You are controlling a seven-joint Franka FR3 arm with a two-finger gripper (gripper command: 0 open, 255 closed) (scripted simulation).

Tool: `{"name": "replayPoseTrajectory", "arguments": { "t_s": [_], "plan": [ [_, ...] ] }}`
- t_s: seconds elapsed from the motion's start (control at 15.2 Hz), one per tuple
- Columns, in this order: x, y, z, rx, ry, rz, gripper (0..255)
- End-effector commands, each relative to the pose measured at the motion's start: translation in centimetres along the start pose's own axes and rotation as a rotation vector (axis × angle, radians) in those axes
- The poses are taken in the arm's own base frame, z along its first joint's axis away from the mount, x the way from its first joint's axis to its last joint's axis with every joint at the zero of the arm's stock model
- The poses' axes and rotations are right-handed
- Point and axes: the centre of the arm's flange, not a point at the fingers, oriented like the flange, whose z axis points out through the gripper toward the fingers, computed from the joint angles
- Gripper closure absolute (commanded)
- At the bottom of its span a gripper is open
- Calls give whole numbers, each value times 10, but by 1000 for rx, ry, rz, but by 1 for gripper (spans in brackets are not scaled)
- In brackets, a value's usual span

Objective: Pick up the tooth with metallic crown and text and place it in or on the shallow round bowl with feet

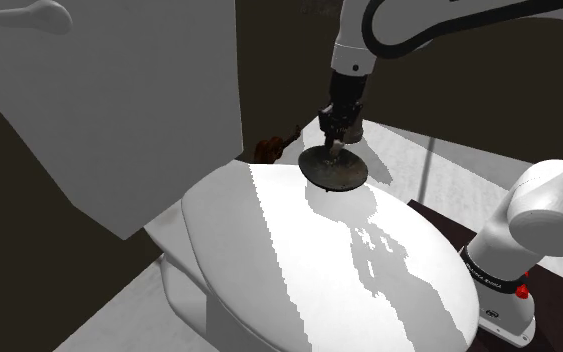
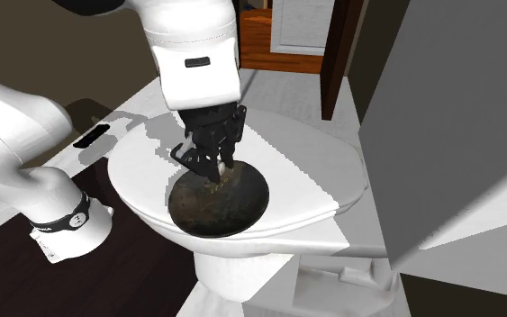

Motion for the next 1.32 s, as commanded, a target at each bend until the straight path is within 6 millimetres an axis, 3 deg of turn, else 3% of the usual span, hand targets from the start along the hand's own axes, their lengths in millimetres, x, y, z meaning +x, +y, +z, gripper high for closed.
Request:
{"name": "replayPoseTrajectory", "arguments": {
  "t_s": [0.0,0.46,0.53,0.86,1.12,1.25],
  "plan": [
    [0,0,5,0,1,0,255],
    [0,0,5,0,1,0,255],
    [0,0,5,0,1,0,0],
    [0,0,5,0,1,0,0],
    [0,0,-45,0,1,0,0],
    [0,0,-45,0,1,0,0]
  ]
}}
